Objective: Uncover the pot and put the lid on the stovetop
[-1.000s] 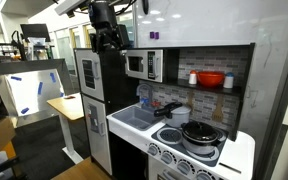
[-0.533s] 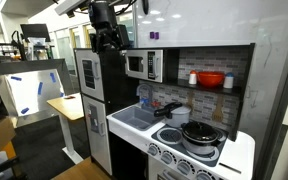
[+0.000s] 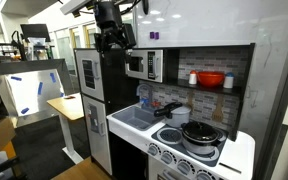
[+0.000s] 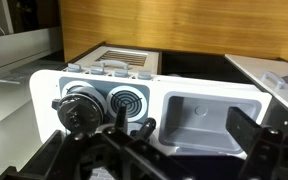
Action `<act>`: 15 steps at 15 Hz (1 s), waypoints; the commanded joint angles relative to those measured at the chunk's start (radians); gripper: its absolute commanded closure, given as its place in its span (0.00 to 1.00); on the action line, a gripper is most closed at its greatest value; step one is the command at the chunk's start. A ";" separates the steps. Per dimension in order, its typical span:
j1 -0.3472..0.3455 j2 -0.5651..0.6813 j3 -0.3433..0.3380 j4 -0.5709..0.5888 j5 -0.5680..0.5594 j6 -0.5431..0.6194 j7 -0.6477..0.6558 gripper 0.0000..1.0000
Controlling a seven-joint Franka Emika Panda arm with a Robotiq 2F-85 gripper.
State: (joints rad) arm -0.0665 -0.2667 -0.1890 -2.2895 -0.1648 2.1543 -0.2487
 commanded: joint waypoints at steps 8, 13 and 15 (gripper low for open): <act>-0.091 0.376 -0.042 0.388 0.163 -0.060 -0.251 0.00; -0.144 0.479 -0.022 0.496 0.201 -0.103 -0.262 0.00; -0.144 0.464 -0.018 0.460 0.173 -0.058 -0.242 0.00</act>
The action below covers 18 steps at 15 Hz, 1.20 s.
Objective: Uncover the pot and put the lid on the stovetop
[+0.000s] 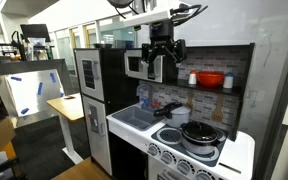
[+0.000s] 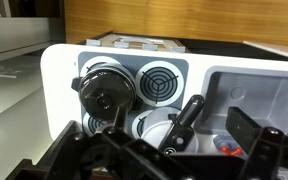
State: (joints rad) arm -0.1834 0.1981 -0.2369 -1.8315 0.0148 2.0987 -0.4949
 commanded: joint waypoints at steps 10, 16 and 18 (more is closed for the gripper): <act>-0.034 0.002 0.035 0.018 -0.003 -0.024 0.004 0.00; -0.061 0.028 0.032 0.024 0.005 0.007 -0.046 0.00; -0.085 0.042 0.032 0.019 0.028 0.019 -0.075 0.00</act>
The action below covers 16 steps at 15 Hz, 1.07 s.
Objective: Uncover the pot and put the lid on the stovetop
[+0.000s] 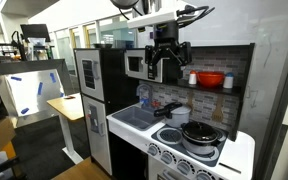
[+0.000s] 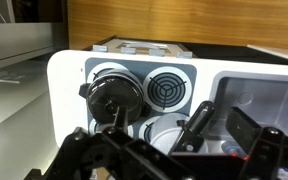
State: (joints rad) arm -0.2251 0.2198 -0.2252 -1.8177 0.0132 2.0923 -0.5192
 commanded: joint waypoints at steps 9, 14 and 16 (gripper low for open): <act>-0.115 0.094 0.046 0.001 0.132 0.121 -0.178 0.00; -0.142 0.130 0.062 0.007 0.187 0.157 -0.224 0.00; -0.151 0.142 0.069 0.003 0.199 0.179 -0.236 0.00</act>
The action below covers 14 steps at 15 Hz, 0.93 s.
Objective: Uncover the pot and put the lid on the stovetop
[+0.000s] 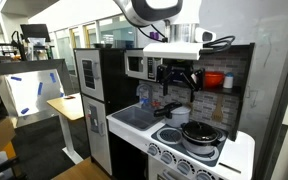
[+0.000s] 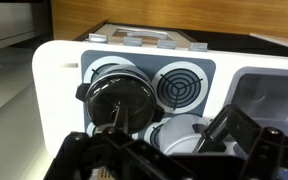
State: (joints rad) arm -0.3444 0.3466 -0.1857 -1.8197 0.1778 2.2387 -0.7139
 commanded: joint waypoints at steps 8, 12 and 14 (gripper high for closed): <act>-0.041 0.059 0.044 0.002 0.028 0.095 -0.017 0.00; -0.044 0.061 0.046 0.002 0.028 0.108 -0.017 0.00; -0.044 0.061 0.046 0.002 0.028 0.109 -0.017 0.00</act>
State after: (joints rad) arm -0.3745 0.4079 -0.1546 -1.8197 0.2155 2.3499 -0.7371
